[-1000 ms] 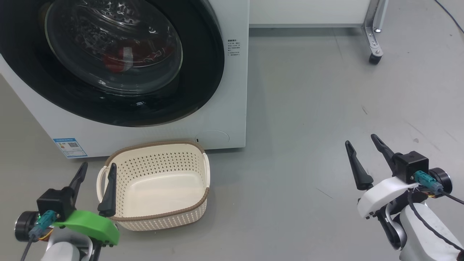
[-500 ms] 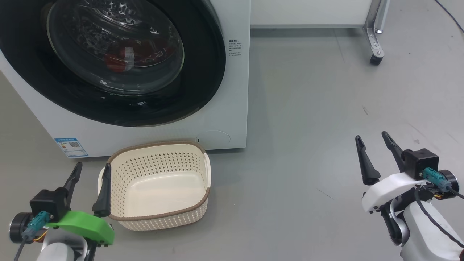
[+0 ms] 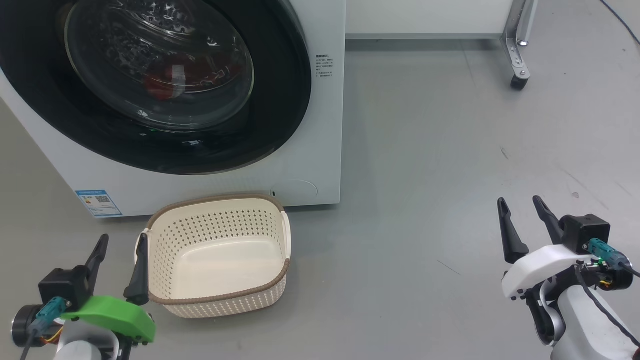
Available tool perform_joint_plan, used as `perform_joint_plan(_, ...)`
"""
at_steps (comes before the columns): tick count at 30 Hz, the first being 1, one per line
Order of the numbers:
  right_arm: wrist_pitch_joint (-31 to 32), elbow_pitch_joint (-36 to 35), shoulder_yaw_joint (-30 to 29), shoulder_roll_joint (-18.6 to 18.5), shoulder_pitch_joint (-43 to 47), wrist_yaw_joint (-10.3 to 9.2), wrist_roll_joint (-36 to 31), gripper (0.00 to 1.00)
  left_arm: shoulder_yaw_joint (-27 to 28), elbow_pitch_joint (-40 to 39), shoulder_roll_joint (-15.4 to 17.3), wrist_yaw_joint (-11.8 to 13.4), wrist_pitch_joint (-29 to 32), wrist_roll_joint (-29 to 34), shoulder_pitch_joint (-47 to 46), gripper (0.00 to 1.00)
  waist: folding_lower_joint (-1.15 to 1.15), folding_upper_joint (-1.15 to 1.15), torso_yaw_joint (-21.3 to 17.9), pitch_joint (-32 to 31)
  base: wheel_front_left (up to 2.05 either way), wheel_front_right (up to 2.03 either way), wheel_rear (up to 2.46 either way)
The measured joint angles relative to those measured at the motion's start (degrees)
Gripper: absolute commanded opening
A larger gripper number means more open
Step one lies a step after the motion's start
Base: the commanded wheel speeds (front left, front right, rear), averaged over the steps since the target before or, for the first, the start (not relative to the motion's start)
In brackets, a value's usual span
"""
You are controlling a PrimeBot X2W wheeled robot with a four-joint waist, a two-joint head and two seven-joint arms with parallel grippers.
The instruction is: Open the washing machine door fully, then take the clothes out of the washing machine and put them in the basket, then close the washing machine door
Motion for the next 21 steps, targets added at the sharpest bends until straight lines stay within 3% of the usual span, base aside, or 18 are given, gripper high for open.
perform_joint_plan(21, 0.00, 1.42, -0.74, 0.34, -0.67, 0.40, 0.44, 1.00, 1.74, 0.88, -1.24, 0.00, -0.01, 1.57, -0.01, 1.00, 0.00, 0.00, 0.28, 0.11, 0.00, 0.00, 0.00)
